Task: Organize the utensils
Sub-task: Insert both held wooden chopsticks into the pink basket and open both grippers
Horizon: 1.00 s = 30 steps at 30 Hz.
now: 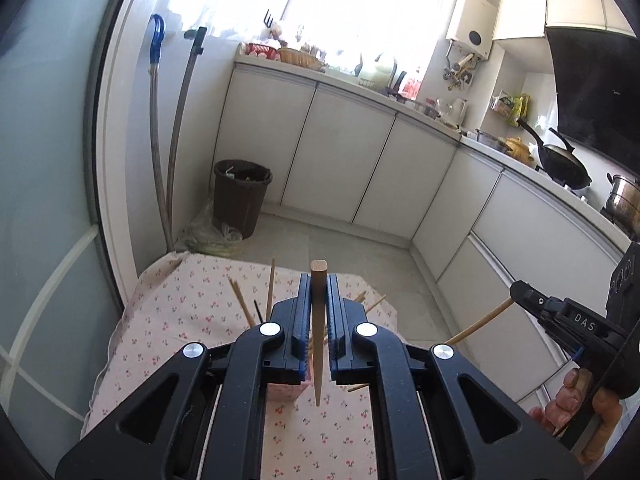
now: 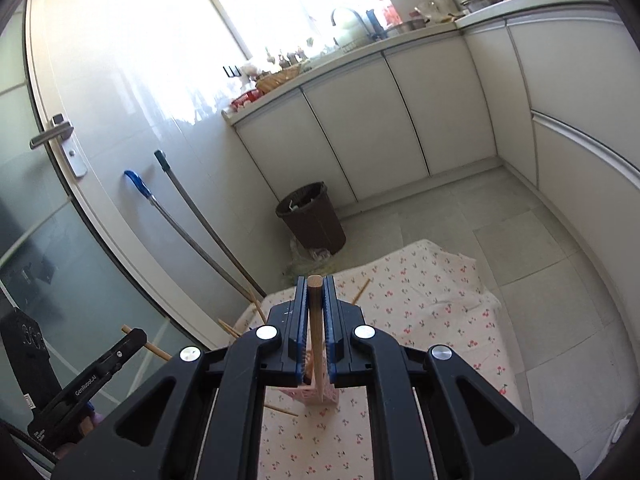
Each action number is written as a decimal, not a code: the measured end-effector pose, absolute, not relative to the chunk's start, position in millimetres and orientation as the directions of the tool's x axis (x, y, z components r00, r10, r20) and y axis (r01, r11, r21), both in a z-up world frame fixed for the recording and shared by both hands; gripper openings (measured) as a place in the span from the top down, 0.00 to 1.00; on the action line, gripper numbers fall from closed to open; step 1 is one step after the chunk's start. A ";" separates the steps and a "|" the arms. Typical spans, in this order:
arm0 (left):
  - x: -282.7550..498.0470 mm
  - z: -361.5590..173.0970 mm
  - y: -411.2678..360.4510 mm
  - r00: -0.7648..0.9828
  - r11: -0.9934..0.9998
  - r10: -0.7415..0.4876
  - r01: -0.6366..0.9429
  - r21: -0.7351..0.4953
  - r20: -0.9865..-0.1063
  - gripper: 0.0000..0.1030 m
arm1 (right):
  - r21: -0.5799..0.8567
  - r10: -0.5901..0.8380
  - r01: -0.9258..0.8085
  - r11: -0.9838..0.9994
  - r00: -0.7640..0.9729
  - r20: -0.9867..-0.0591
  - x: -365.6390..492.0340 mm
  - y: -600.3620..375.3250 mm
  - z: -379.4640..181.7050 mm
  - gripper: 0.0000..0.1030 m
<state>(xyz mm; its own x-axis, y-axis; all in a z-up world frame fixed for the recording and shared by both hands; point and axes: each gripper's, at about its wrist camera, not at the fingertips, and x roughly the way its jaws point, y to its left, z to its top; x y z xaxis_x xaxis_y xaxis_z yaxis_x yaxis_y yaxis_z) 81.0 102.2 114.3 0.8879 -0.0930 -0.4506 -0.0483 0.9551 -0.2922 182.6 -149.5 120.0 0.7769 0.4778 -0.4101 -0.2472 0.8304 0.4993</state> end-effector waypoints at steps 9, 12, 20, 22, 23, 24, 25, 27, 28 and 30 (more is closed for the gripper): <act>119.5 110.8 104.9 0.903 0.956 -0.050 -0.081 -0.282 -0.427 0.93 | 0.524 0.468 -0.223 0.822 0.789 -0.398 205.7 -148.2 110.6 0.93; 132.2 95.8 107.0 0.885 0.956 -0.038 -0.103 -0.273 -0.464 0.93 | 0.518 0.461 -0.210 0.829 0.782 -0.420 213.5 -142.6 103.0 0.93; 128.7 69.4 141.9 0.850 0.916 0.041 -0.242 -0.321 -0.525 0.67 | 0.538 0.485 -0.226 0.812 0.774 -0.407 213.5 -129.9 104.7 0.93; 110.2 83.1 155.8 0.871 0.893 0.090 -0.285 -0.347 -0.483 0.59 | 0.539 0.488 -0.234 0.809 0.777 -0.397 211.4 -125.5 107.4 0.93; 100.5 89.8 162.8 0.881 0.881 0.101 -0.295 -0.370 -0.462 0.58 | 0.541 0.491 -0.236 0.807 0.777 -0.394 211.1 -123.3 107.8 0.93; 94.4 95.4 166.7 0.887 0.872 0.102 -0.297 -0.388 -0.449 0.53 | 0.543 0.493 -0.236 0.806 0.777 -0.393 211.1 -120.5 107.8 0.93; 89.2 100.1 170.8 0.892 0.863 0.102 -0.299 -0.407 -0.440 0.48 | 0.543 0.493 -0.237 0.806 0.776 -0.393 211.6 -117.5 107.3 0.93; 81.2 106.6 175.9 0.899 0.853 0.100 -0.298 -0.428 -0.427 0.46 | 0.534 0.489 -0.236 0.812 0.776 -0.399 213.1 -109.6 105.0 0.93; 78.6 108.9 177.1 0.901 0.852 0.099 -0.296 -0.433 -0.422 0.46 | 0.528 0.484 -0.234 0.816 0.776 -0.404 214.2 -105.3 103.2 0.93; 77.6 110.6 177.1 0.901 0.858 0.102 -0.295 -0.422 -0.421 0.46 | 0.513 0.474 -0.230 0.827 0.776 -0.416 217.1 -97.0 98.8 0.93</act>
<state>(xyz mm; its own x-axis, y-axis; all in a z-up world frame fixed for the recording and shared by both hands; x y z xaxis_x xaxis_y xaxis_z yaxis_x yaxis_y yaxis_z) 77.6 177.1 110.6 0.9011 0.1022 -0.4215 -0.2945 0.8576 -0.4217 217.1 -97.0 98.8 0.7763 0.4737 -0.4159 -0.2297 0.8270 0.5131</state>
